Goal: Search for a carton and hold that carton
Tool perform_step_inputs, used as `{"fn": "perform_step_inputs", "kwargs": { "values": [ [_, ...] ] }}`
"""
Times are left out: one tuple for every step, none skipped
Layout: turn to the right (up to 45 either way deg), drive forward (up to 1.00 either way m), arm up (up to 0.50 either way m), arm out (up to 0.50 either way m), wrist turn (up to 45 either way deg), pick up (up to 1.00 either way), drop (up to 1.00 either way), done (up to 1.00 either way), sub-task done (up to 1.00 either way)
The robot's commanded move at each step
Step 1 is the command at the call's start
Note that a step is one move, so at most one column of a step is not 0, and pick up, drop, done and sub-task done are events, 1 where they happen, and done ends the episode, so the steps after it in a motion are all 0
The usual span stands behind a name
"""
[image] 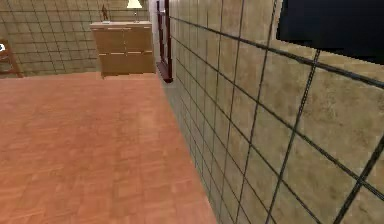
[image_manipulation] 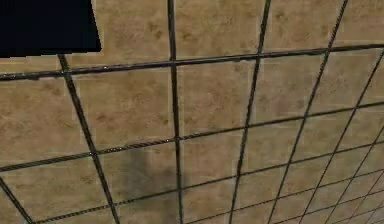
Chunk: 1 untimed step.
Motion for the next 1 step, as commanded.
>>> {"fn": "perform_step_inputs", "kwargs": {
  "values": [
    [-45.0, 0.0, 0.0, 0.0, 0.0, 0.0, 0.0, 0.0, 0.0]
  ]
}}
